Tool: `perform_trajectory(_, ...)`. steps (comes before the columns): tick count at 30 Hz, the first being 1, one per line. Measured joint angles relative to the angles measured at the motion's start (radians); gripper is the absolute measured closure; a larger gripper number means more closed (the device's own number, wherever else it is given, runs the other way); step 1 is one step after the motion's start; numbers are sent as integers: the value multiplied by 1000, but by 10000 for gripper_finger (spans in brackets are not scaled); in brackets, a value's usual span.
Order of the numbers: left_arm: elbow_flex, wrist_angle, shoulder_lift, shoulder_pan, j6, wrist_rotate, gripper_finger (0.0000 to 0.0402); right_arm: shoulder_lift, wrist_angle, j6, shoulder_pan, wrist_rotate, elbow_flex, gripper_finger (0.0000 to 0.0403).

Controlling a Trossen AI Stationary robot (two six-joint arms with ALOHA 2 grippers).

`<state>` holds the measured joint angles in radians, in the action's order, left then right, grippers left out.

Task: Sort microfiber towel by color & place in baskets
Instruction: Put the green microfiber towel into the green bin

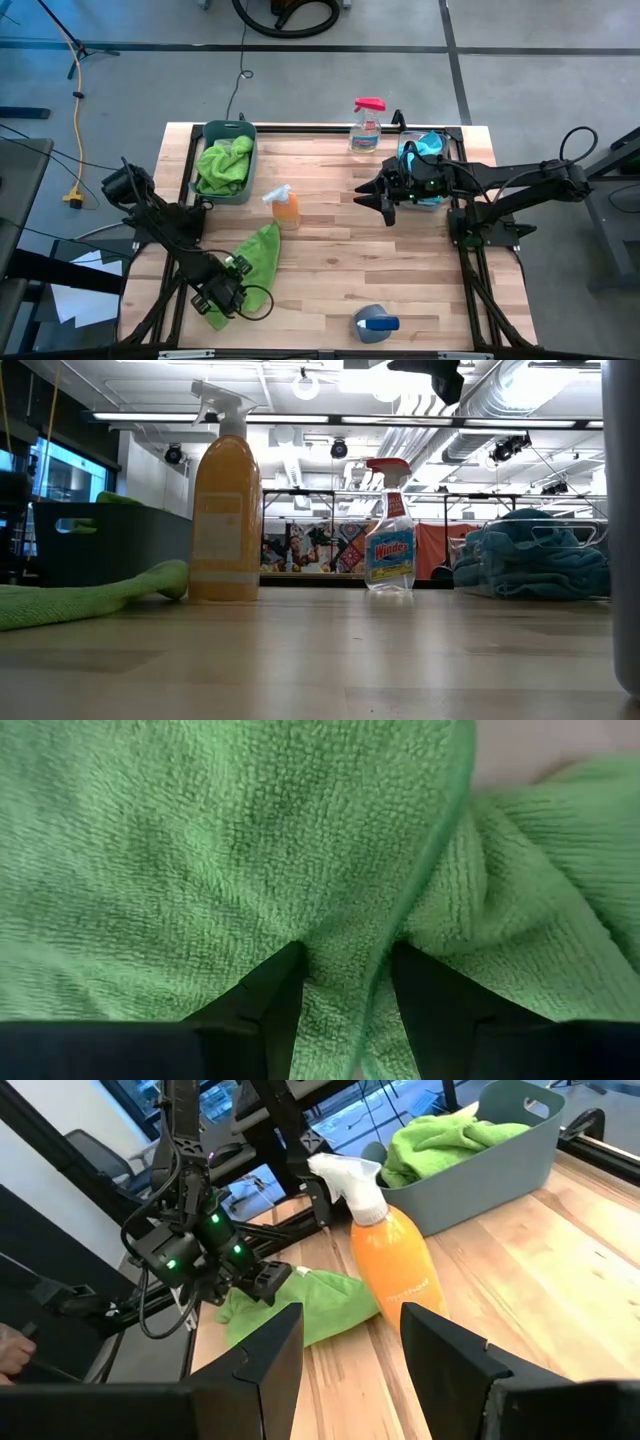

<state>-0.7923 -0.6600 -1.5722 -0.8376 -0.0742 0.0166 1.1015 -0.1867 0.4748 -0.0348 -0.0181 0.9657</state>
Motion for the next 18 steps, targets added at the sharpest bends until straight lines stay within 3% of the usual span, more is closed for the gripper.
perform_trajectory(6,30,28,5,14,-25,39,283,0,-20,23,0,0,0,237)
perform_trajectory(11,31,41,2,56,-216,99,383,0,-41,23,0,0,0,237)
perform_trajectory(18,24,46,27,65,-445,108,398,0,-88,23,0,2,0,237)
